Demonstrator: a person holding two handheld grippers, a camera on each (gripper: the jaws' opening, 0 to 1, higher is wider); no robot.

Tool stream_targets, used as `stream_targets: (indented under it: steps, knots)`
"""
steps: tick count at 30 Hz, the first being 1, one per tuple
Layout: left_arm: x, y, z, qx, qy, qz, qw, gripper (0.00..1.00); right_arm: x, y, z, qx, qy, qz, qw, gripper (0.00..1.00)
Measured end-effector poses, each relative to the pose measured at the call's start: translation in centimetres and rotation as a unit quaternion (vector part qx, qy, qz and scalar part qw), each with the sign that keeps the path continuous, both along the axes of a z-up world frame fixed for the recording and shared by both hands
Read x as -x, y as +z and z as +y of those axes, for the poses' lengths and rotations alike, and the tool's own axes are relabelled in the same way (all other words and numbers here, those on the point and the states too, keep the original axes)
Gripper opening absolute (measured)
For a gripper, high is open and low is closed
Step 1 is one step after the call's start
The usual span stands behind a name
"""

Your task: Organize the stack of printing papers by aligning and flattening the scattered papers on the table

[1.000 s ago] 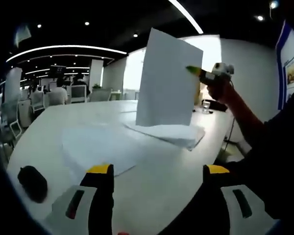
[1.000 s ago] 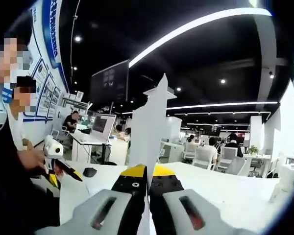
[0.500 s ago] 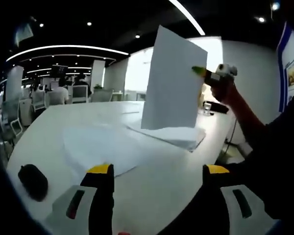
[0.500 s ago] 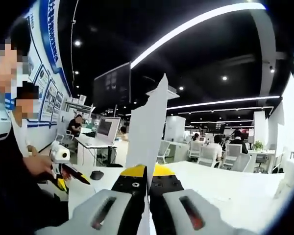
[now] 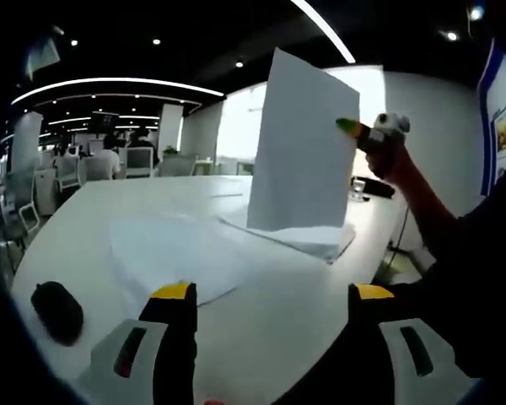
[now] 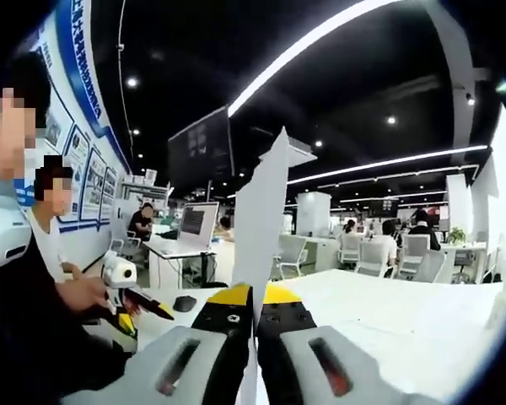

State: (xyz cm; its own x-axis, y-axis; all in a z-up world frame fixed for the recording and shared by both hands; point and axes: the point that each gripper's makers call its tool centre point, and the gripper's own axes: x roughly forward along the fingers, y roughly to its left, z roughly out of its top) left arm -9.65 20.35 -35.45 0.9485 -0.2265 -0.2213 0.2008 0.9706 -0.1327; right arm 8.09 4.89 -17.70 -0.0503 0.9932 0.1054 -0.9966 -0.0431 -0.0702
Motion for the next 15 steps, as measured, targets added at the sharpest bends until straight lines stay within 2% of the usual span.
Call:
stream_targets:
  steps: [13, 15]
  knots:
    - [0.0, 0.0, -0.2, -0.001, -0.002, 0.000, 1.0000, 0.75, 1.0, -0.9, -0.1, 0.029, 0.033, 0.026, 0.9987, 0.00]
    - [0.0, 0.0, -0.2, -0.002, -0.002, 0.000, 1.0000, 0.75, 1.5, -1.0, -0.1, 0.034, 0.049, 0.033, 0.9977, 0.00]
